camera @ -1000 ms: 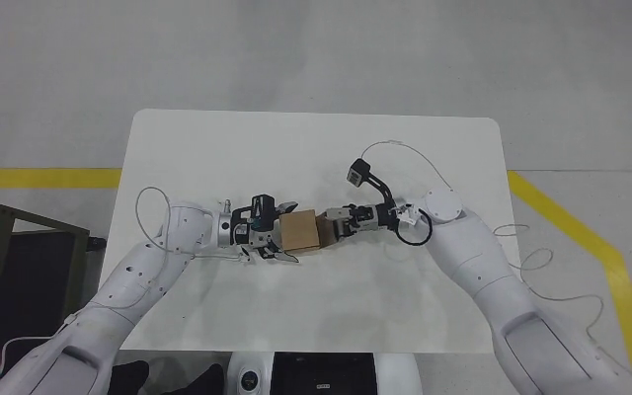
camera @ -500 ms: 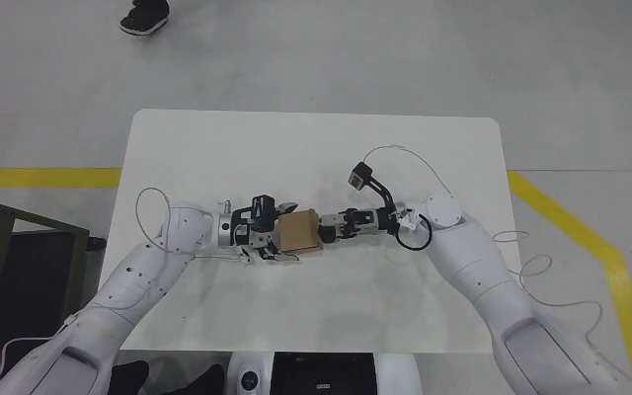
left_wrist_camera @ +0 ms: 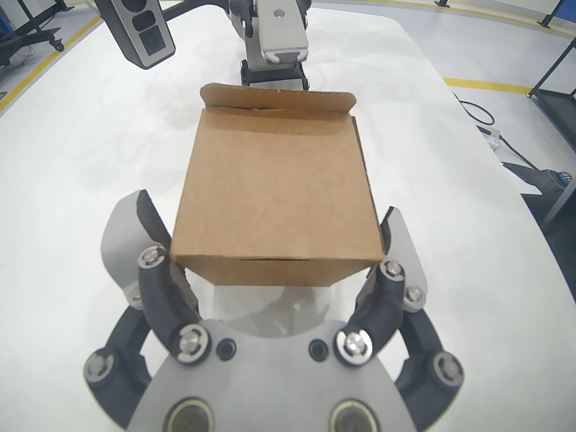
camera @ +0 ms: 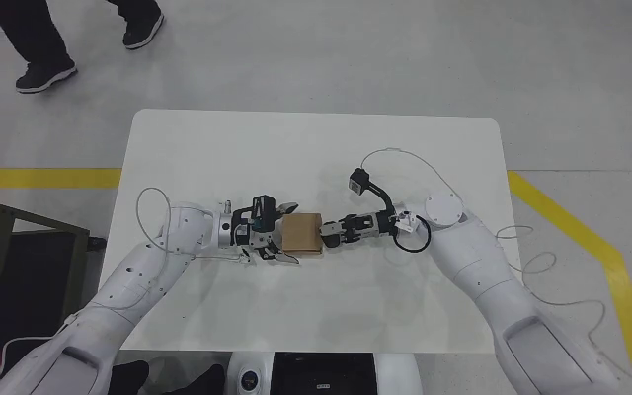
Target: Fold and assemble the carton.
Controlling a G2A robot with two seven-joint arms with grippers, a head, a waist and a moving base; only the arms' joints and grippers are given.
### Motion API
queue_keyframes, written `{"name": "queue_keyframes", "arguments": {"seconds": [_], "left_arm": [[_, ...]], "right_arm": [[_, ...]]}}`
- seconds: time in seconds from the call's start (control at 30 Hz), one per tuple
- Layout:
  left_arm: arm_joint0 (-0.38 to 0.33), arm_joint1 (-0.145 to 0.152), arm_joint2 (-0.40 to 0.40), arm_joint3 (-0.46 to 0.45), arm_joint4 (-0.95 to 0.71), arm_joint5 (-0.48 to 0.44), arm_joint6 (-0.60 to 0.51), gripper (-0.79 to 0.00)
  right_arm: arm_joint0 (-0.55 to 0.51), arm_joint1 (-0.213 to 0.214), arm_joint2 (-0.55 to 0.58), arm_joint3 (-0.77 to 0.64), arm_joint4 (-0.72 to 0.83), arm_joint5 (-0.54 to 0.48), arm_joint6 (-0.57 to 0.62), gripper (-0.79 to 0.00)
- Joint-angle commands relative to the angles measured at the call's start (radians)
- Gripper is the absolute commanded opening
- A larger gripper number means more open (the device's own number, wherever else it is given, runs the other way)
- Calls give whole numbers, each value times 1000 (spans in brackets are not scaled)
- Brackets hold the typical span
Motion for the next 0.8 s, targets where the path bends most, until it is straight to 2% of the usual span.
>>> {"name": "queue_keyframes", "arguments": {"seconds": [0.0,0.2,0.77], "left_arm": [[0,0,0,0,0,0,0,0],[0,1,-1,-1,1,-3,1,0],[3,3,-3,-1,2,-5,3,0]], "right_arm": [[0,2,1,-3,-17,5,0,-483],[-10,7,8,-22,-34,16,1,-465],[-11,17,5,-45,-120,48,-2,-486]]}}
